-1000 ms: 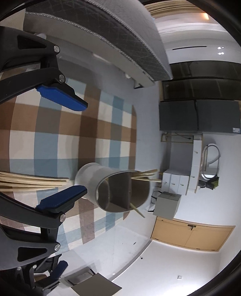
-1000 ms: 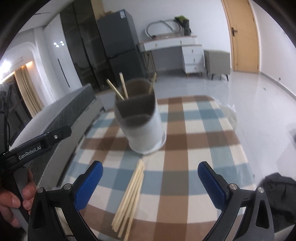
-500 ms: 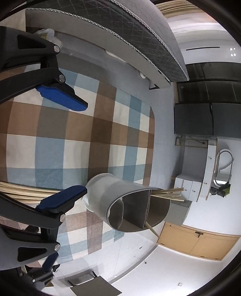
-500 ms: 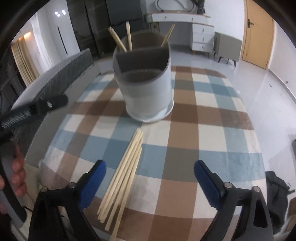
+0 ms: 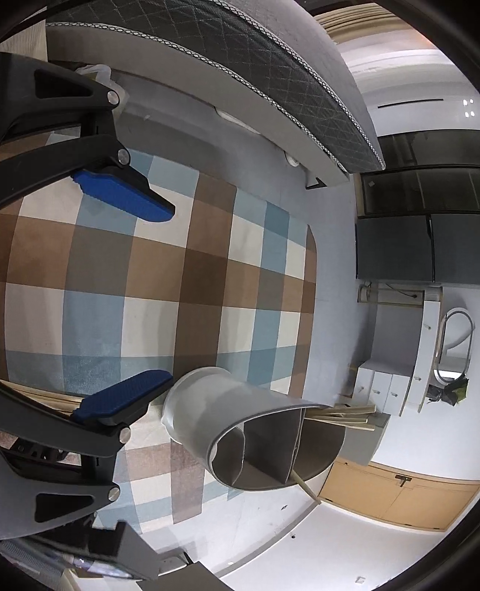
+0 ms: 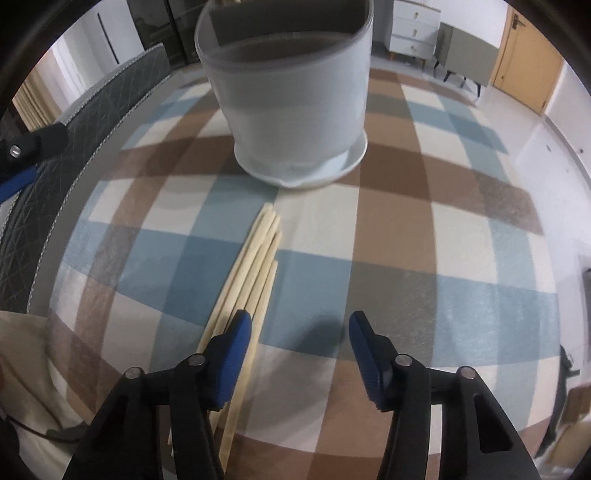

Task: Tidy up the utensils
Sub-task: 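Lower the right gripper onto the chopstick pile and close on one chopstick, then lower the left gripper to the pile and close on a chopstick while the right gripper holds its own, then lift both held chopsticks and carry them over the utensil holder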

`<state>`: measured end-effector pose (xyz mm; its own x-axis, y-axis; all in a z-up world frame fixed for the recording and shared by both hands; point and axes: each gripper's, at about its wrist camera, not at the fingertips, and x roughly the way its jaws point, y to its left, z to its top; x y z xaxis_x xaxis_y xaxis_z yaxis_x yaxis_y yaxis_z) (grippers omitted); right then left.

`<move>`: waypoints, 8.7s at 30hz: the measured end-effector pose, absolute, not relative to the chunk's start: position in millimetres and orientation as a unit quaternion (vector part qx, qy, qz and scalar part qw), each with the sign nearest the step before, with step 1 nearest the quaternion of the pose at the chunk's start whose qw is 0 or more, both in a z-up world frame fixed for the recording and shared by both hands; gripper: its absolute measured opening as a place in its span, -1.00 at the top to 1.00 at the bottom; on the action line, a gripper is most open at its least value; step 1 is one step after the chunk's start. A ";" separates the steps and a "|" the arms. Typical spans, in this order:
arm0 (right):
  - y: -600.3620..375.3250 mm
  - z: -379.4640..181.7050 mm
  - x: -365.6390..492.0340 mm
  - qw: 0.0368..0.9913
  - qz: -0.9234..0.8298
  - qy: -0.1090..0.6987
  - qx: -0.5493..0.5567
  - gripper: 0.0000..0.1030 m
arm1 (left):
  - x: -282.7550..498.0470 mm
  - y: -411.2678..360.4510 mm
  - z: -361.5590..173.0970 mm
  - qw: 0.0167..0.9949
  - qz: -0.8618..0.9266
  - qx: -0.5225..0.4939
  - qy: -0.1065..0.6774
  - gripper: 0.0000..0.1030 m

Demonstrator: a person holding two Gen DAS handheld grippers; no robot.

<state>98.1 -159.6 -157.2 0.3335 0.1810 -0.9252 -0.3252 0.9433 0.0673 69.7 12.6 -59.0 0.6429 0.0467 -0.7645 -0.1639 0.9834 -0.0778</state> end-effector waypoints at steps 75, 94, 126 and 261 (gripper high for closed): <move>-271.9 -47.3 99.8 0.873 0.201 0.398 0.198 0.94 | 73.5 -71.1 -145.4 0.780 -0.028 -0.001 0.626 -0.53; -272.0 -47.0 101.0 0.872 0.202 0.398 0.202 0.94 | 90.7 -72.8 -148.5 0.770 -0.030 -0.005 0.637 -0.41; -273.2 -48.3 103.1 0.866 0.201 0.402 0.219 0.94 | 99.8 -81.8 -146.1 0.784 0.010 -0.022 0.621 -0.40; -204.2 128.2 185.0 0.951 0.215 0.213 0.065 0.95 | 190.1 -12.4 98.5 0.947 -0.138 -0.118 0.266 0.97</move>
